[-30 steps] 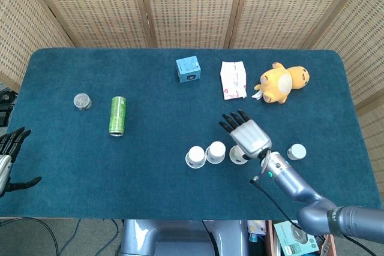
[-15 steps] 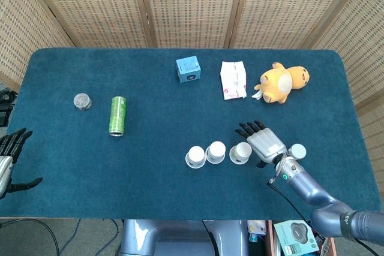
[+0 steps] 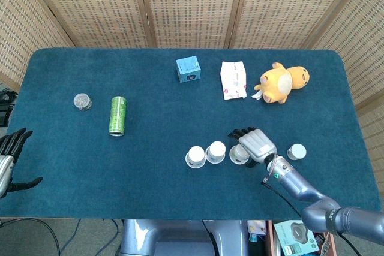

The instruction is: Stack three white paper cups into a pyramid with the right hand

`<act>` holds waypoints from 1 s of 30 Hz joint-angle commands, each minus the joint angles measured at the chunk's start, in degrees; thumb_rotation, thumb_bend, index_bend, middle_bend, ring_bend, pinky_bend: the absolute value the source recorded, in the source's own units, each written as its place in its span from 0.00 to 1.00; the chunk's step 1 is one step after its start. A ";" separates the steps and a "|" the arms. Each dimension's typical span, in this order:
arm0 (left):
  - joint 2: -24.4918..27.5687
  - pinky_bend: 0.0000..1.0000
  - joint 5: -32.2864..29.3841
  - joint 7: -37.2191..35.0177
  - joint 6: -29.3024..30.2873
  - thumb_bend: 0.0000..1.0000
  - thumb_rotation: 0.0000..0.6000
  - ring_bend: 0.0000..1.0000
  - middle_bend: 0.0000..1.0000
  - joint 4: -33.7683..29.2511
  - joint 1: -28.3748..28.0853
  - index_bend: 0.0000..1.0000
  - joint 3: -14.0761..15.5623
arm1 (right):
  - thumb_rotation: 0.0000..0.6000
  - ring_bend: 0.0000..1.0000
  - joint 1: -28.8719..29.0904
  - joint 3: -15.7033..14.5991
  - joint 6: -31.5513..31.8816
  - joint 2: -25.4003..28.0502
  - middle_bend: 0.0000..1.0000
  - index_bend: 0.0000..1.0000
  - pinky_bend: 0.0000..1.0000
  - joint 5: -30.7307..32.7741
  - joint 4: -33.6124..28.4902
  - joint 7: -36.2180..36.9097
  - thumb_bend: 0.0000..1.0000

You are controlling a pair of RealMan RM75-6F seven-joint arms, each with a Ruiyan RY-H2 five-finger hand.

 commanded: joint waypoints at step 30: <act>0.32 0.00 -0.20 -0.64 -0.58 0.06 1.00 0.00 0.00 0.01 -0.13 0.00 0.12 | 1.00 0.51 -2.91 2.94 7.76 2.84 0.57 0.52 0.58 -10.42 -3.62 4.08 0.43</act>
